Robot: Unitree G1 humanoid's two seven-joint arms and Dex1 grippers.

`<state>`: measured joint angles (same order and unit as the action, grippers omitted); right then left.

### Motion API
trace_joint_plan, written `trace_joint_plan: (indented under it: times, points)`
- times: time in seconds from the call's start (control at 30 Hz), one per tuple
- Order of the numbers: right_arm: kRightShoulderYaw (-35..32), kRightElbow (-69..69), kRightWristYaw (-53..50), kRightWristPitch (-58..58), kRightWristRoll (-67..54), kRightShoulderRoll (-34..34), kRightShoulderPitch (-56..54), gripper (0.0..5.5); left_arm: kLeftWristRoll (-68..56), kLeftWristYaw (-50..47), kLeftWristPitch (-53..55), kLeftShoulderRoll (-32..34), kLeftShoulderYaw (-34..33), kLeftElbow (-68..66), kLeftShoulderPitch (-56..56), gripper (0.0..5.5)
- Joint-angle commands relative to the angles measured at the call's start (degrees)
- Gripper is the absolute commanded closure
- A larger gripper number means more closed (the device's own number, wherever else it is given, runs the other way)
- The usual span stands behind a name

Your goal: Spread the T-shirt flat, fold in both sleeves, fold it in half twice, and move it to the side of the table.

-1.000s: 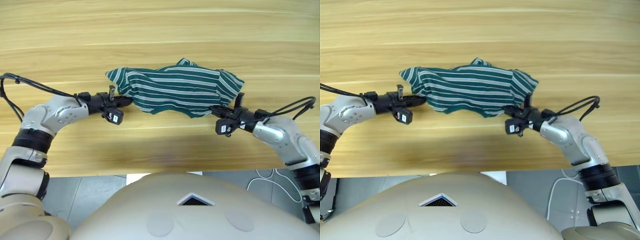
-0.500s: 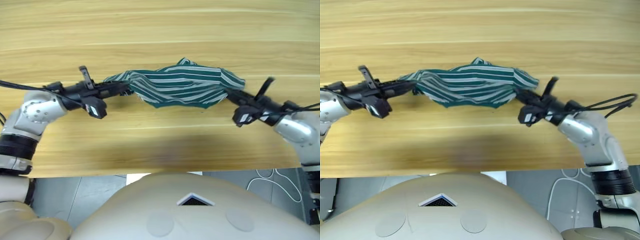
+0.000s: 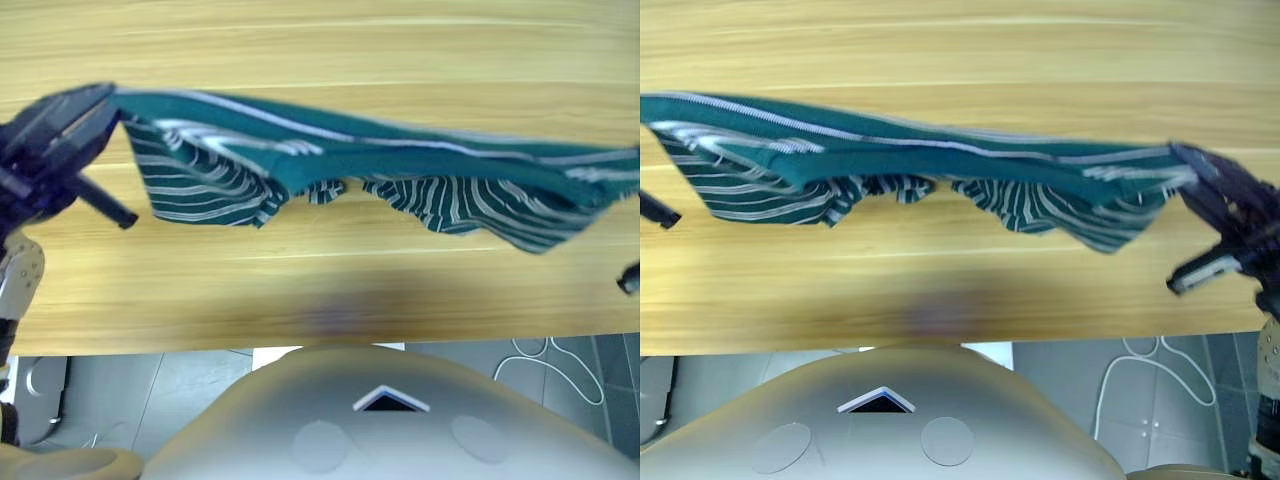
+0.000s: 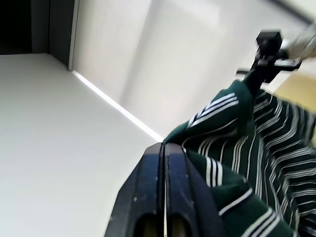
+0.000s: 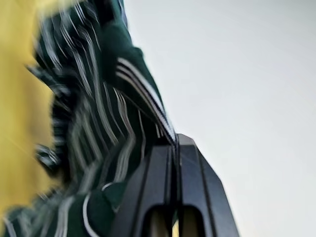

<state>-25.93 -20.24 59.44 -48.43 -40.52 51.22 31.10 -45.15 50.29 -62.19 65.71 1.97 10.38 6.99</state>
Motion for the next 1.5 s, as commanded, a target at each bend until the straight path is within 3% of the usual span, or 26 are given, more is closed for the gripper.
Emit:
trace_joint_plan:
  times: [0.03, 0.13, 0.2, 0.27, 0.3, 0.33, 0.37, 0.4, 0.47, 0.57, 0.63, 0.77, 0.93, 1.23, 1.33, 1.4, 1.5]
  points:
    - [16.00, 12.38, 1.24, 8.28, 27.28, 0.06, -14.56, 5.47, 30.84, 3.46, 9.45, -9.79, 9.98, -21.75, -14.29, 5.50]
    - [27.80, 26.84, 3.85, 12.03, 43.81, -1.15, -30.47, 5.47, 49.00, 4.29, 11.48, -16.03, 17.52, -40.86, -27.92, 5.50]
    - [34.95, 43.87, 0.77, 13.97, 57.73, -2.62, -49.04, 5.47, 57.27, 4.26, 13.50, -20.70, 22.98, -53.51, -39.70, 5.50]
    - [38.09, 62.67, -10.13, 20.85, 65.33, -6.24, -75.91, 5.47, 60.39, 1.30, 19.76, -25.36, 23.22, -66.20, -58.31, 5.50]
    - [37.83, 72.07, -21.87, 27.17, 66.90, -8.92, -91.66, 5.47, 61.05, -7.87, 26.48, -27.67, 21.40, -72.37, -70.83, 5.50]
    - [34.78, 79.78, -36.62, 33.81, 65.46, -10.79, -106.39, 5.47, 61.68, -23.60, 37.12, -29.21, 19.11, -77.85, -83.98, 5.50]
    - [30.39, 84.38, -49.08, 38.25, 62.34, -11.05, -117.79, 5.47, 58.23, -40.71, 47.15, -28.65, 13.47, -81.58, -95.29, 5.50]
    - [27.36, 86.66, -55.57, 40.48, 59.84, -10.84, -124.62, 5.47, 56.26, -50.89, 52.08, -27.50, 9.88, -83.38, -102.37, 5.50]
    - [25.93, 86.29, -57.27, 39.19, 58.48, -10.34, -127.95, 5.47, 54.35, -52.88, 52.41, -26.34, 7.20, -83.64, -107.18, 5.50]
    - [34.56, 83.27, -51.45, 34.25, 66.69, -9.87, -117.86, 5.47, 59.49, -46.44, 45.40, -26.94, 12.83, -82.06, -100.80, 5.50]
    - [42.76, 80.48, -49.10, 25.46, 74.23, -7.71, -103.48, 5.47, 63.74, -42.55, 41.13, -26.75, 18.51, -81.58, -88.58, 5.50]
    - [49.32, 85.02, -55.36, 19.97, 79.21, -7.41, -82.25, 5.47, 63.31, -43.66, 31.62, -28.02, 17.80, -82.86, -65.19, 5.50]
    - [50.40, 83.91, -60.62, 18.69, 78.76, -10.52, -71.88, 5.47, 66.13, -43.62, 23.75, -31.90, 20.65, -81.55, -47.60, 5.50]
    - [48.17, 71.85, -56.97, 13.56, 74.14, -9.95, -62.76, 5.47, 67.58, -42.41, 19.07, -33.95, 18.85, -78.94, -43.08, 5.50]
    - [46.38, 63.25, -50.66, 10.55, 69.38, -6.77, -55.41, 5.47, 68.56, -39.38, 8.54, -29.64, 19.96, -73.27, -38.97, 5.50]
    - [45.05, 53.98, -44.46, 7.07, 63.33, -2.42, -47.51, 5.47, 62.49, -32.27, -2.05, -24.32, 20.80, -64.89, -31.91, 5.50]
    - [41.60, 38.92, -37.37, 2.68, 50.77, 4.55, -35.39, 5.47, 50.77, -25.94, -6.96, -15.61, 20.87, -50.54, -22.59, 5.50]
